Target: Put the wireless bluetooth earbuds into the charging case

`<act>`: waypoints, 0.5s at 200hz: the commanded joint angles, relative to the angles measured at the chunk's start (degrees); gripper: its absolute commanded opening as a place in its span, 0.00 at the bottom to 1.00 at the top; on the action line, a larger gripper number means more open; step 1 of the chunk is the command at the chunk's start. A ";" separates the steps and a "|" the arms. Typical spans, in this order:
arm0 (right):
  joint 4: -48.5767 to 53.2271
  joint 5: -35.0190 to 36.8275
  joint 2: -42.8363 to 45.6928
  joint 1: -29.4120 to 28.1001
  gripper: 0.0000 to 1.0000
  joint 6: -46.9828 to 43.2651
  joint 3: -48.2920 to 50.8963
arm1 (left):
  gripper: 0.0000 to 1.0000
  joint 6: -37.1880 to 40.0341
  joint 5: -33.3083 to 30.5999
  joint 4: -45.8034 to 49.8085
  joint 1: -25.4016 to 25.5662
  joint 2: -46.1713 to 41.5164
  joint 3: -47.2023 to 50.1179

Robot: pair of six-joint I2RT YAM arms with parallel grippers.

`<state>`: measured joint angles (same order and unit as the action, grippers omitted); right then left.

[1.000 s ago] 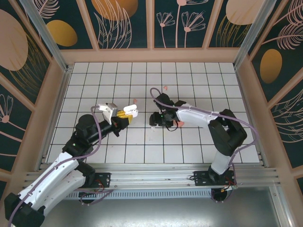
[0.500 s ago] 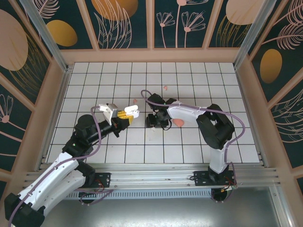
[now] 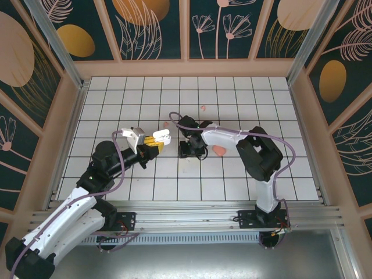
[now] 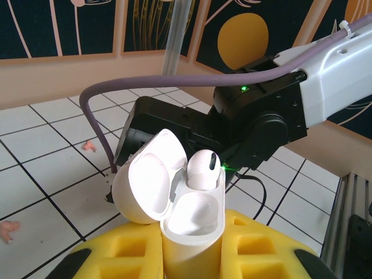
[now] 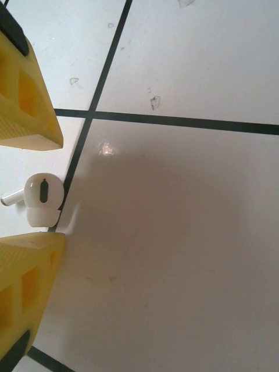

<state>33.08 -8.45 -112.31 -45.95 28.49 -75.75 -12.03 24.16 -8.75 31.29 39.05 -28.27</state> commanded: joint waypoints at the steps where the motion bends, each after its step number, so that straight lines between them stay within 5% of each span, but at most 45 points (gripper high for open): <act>1: 2.13 0.93 -1.59 -0.45 0.40 -1.05 -1.43 | 0.00 1.05 0.17 -0.41 0.08 -0.11 0.23; 100: 4.13 2.09 -2.69 -1.28 0.32 -0.42 -2.13 | 0.00 1.22 -0.42 -0.47 0.07 0.43 0.29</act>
<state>34.30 -7.53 -113.45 -46.48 28.36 -76.77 -12.01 23.97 -8.71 31.29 39.44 -28.27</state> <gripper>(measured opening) 0.328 0.178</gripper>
